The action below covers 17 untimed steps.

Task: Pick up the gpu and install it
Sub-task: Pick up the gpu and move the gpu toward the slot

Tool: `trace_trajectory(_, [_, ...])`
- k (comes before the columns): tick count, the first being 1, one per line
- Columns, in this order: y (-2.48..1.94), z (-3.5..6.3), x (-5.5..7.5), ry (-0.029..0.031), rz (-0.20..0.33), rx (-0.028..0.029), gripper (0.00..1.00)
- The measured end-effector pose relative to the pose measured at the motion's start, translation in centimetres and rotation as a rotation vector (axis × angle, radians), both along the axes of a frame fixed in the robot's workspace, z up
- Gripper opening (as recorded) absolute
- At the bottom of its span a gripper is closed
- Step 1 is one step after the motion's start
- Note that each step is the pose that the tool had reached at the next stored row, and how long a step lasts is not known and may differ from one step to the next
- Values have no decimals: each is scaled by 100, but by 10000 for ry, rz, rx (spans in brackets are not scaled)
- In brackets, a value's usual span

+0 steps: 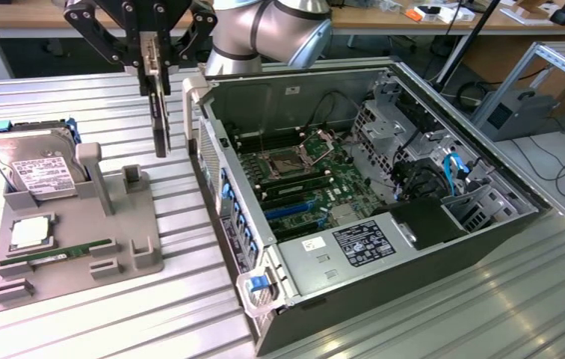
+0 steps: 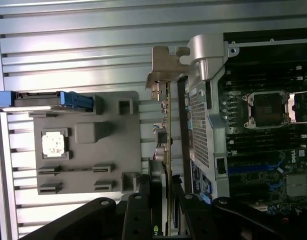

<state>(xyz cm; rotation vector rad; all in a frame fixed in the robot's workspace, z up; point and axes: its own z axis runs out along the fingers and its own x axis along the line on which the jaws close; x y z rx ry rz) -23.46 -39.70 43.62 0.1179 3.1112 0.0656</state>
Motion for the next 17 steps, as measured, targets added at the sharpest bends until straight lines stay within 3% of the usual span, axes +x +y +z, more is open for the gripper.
trace_trajectory(17, [0,0,292,0,0,0,27])
